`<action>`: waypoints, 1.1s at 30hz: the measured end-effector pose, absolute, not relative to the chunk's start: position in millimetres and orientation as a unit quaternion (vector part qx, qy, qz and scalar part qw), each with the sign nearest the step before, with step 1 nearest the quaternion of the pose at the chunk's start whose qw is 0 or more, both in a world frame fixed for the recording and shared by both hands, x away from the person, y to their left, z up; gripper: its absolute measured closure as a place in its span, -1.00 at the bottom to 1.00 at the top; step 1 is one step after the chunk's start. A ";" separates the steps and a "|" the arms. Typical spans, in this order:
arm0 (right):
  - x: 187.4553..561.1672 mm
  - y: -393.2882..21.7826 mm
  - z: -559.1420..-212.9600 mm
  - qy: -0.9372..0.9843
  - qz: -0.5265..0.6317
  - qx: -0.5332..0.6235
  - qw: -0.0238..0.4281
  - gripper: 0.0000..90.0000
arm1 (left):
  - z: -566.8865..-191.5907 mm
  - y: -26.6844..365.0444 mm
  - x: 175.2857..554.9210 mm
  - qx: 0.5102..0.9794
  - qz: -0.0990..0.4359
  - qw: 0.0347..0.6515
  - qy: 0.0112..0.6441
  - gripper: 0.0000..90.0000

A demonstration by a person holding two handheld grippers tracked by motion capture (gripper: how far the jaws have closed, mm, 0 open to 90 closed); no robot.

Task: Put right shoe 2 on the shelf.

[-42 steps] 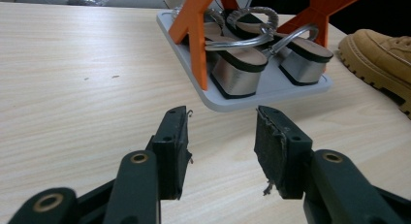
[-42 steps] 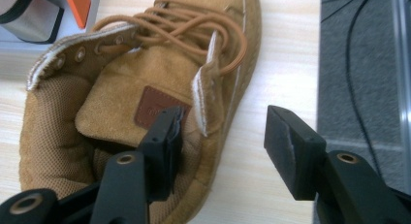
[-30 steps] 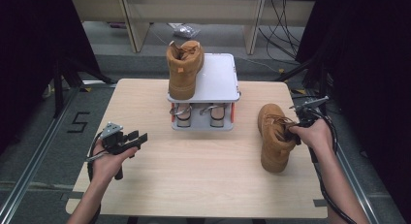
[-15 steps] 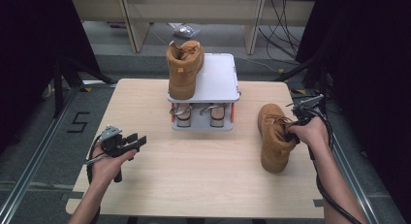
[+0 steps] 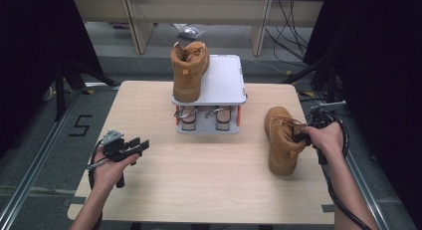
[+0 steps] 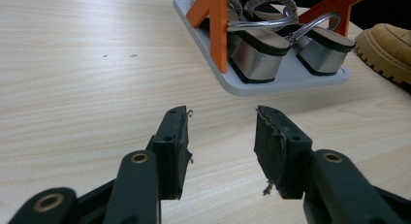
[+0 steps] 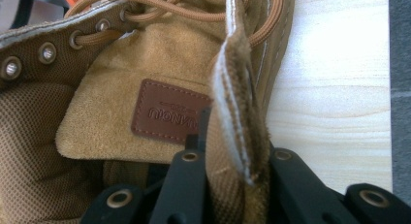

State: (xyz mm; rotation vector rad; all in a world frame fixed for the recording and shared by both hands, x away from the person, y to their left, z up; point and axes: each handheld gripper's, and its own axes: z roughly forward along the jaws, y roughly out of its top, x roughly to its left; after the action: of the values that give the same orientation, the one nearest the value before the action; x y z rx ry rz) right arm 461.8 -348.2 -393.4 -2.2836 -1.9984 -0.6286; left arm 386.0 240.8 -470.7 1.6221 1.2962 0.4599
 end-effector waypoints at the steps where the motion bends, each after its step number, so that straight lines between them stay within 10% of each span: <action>1: 461.1 -349.8 -393.7 -0.644 -0.210 -0.735 0.025 0.88 | -470.9 241.2 385.9 0.667 0.189 0.486 0.533 0.22; 33: 466.6 -349.9 -361.5 -0.624 -0.292 -0.724 0.030 0.90 | -489.3 253.2 369.3 0.633 0.201 0.499 0.557 0.20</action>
State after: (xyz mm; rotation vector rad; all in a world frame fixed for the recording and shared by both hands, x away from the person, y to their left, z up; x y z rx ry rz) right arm 466.6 -349.9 -361.5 -2.2327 -1.9233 -0.9004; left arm 369.3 253.2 -489.3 1.5325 1.3468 0.4863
